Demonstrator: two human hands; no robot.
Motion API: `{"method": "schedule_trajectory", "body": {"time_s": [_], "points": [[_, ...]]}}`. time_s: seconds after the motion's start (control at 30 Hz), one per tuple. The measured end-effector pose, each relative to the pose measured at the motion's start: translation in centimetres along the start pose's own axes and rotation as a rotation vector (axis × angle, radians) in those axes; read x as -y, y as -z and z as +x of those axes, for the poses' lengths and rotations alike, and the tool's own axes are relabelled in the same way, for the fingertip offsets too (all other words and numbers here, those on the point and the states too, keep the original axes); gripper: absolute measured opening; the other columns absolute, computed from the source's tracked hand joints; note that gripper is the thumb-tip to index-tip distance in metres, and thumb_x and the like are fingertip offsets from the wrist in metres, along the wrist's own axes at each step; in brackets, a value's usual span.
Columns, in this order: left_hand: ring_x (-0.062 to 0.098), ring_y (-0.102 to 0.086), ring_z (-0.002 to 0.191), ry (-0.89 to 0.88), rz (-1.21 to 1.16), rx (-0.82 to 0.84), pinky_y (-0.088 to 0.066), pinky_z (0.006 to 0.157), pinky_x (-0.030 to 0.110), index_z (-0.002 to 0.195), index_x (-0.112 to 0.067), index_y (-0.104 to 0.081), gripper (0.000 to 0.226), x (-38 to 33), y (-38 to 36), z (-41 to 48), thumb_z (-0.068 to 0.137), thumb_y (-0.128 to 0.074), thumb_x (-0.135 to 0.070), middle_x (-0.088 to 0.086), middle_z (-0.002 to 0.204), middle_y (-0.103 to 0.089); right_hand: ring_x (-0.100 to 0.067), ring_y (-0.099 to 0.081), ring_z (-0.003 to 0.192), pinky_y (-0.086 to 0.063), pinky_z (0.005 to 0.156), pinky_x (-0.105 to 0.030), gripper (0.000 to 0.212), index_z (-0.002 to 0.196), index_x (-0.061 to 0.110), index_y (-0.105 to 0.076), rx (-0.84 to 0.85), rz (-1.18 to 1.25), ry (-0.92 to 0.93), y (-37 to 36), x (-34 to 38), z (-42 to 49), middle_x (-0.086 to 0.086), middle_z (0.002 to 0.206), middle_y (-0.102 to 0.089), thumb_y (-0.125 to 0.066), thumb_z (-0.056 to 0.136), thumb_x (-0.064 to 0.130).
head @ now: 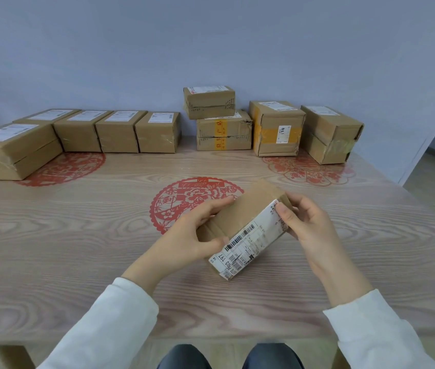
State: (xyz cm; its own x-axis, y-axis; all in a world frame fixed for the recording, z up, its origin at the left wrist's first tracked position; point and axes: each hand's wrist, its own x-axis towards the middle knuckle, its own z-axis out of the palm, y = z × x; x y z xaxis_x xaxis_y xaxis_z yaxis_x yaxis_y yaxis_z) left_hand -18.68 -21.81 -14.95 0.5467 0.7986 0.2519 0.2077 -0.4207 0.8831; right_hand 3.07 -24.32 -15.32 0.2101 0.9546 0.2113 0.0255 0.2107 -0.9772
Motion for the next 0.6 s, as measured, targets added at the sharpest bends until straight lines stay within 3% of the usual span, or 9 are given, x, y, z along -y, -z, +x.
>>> {"method": "schedule_trajectory", "body": {"time_s": [0.17, 0.23, 0.37, 0.5, 0.6], "points": [[-0.014, -0.047, 0.117, -0.012, 0.149, -0.105, -0.033, 0.094, 0.003, 0.113, -0.046, -0.054, 0.046, 0.7, 0.1, 0.9, 0.081, -0.067, -0.016, -0.035, 0.118, -0.057, 0.003, -0.061, 0.072, -0.047, 0.065, -0.013, 0.007, 0.092, 0.017, -0.058, -0.029, -0.019, -0.07, 0.7, -1.0, 0.6, 0.005, 0.088, -0.067, -0.061, 0.089, 0.011], [-0.016, -0.043, 0.119, -0.03, 0.229, -0.084, -0.03, 0.095, 0.001, 0.106, -0.042, -0.059, 0.04, 0.8, 0.1, 1.8, 0.084, -0.068, -0.009, -0.03, 0.123, -0.054, -0.003, -0.061, 0.081, -0.048, 0.073, -0.019, 0.006, 0.093, 0.016, -0.058, -0.022, -0.043, -0.123, 1.1, -1.3, 1.2, 0.003, 0.094, -0.067, -0.061, 0.09, 0.013], [-0.021, -0.044, 0.111, -0.026, 0.3, 0.018, -0.04, 0.081, 0.0, 0.107, -0.034, -0.063, 0.034, 0.8, 0.7, 4.3, 0.084, -0.068, -0.009, -0.025, 0.13, -0.05, -0.013, -0.059, 0.105, -0.045, 0.097, -0.035, 0.015, 0.103, 0.021, -0.059, -0.058, -0.062, -0.187, 1.7, -1.4, 3.2, 0.0, 0.114, -0.065, -0.06, 0.091, 0.028], [-0.025, -0.039, 0.114, -0.051, 0.357, 0.142, -0.03, 0.093, -0.001, 0.109, -0.037, -0.061, 0.039, 1.2, 1.2, 7.5, 0.084, -0.068, -0.008, -0.03, 0.127, -0.047, -0.003, -0.049, 0.118, -0.034, 0.097, -0.024, 0.035, 0.127, 0.025, -0.054, -0.013, -0.172, -0.143, 1.7, -1.3, 5.9, 0.015, 0.125, -0.056, -0.056, 0.093, 0.031], [-0.022, -0.041, 0.116, -0.024, 0.286, 0.157, -0.033, 0.094, 0.001, 0.106, -0.036, -0.062, 0.037, 2.1, 1.8, 9.5, 0.085, -0.067, -0.006, -0.031, 0.125, -0.047, -0.003, -0.047, 0.121, -0.035, 0.101, -0.023, 0.031, 0.125, 0.029, -0.055, 0.014, -0.246, -0.12, 1.7, -2.4, 7.5, 0.017, 0.127, -0.055, -0.054, 0.095, 0.023]]}}
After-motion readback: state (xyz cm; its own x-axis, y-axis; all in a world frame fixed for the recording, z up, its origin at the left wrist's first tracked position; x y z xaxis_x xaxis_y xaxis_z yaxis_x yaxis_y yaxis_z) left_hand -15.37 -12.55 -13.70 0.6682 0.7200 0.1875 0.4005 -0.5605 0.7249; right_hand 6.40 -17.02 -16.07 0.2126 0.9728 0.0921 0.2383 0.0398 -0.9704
